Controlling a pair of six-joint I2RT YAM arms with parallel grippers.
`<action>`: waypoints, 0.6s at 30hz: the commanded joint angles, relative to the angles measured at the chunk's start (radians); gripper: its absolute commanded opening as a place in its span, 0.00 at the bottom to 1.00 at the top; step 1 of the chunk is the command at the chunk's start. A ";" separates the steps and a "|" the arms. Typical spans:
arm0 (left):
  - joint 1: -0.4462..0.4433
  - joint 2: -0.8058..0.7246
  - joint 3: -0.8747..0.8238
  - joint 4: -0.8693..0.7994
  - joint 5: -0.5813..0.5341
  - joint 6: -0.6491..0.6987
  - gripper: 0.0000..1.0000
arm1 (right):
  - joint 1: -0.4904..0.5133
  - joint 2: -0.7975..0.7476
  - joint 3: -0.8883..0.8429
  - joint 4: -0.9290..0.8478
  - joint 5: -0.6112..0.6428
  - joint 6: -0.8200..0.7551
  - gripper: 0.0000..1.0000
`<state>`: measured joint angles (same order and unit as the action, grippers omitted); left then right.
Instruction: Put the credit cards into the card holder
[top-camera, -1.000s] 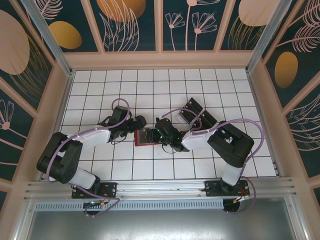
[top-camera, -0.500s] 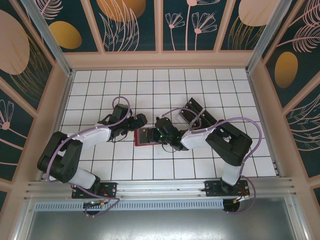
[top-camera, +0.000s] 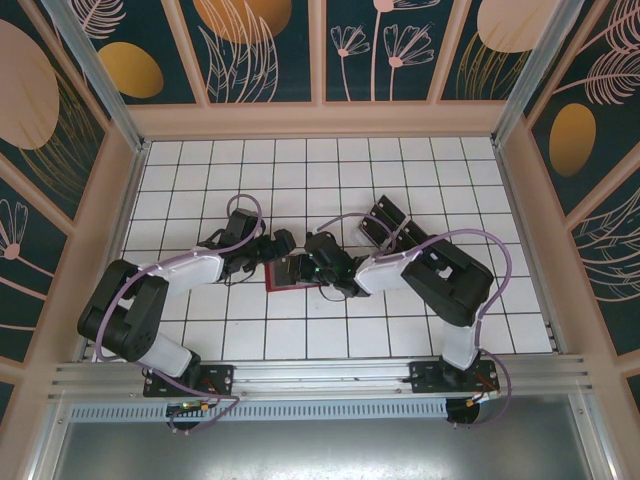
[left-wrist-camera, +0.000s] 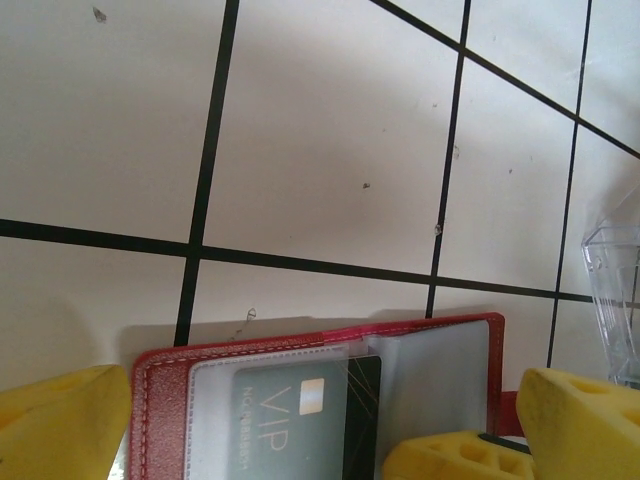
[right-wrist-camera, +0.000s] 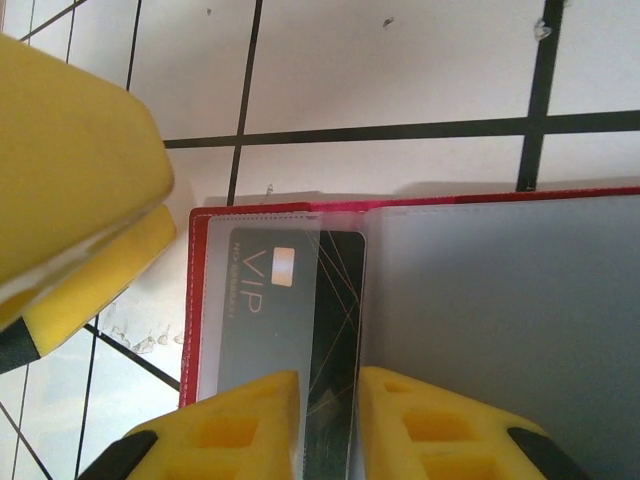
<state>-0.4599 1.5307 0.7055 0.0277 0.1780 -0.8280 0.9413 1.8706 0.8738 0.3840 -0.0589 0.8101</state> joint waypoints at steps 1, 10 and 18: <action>0.001 0.014 -0.002 0.035 0.015 0.000 0.98 | 0.004 0.025 0.037 -0.023 -0.015 -0.024 0.22; 0.001 0.023 -0.029 0.064 0.026 -0.010 0.98 | 0.023 0.049 0.072 -0.036 -0.024 -0.025 0.22; 0.001 0.022 -0.020 0.058 0.025 -0.002 0.99 | 0.028 0.040 0.079 -0.069 -0.004 -0.038 0.23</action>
<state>-0.4599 1.5467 0.6815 0.0772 0.1913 -0.8288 0.9627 1.9068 0.9363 0.3527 -0.0788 0.7979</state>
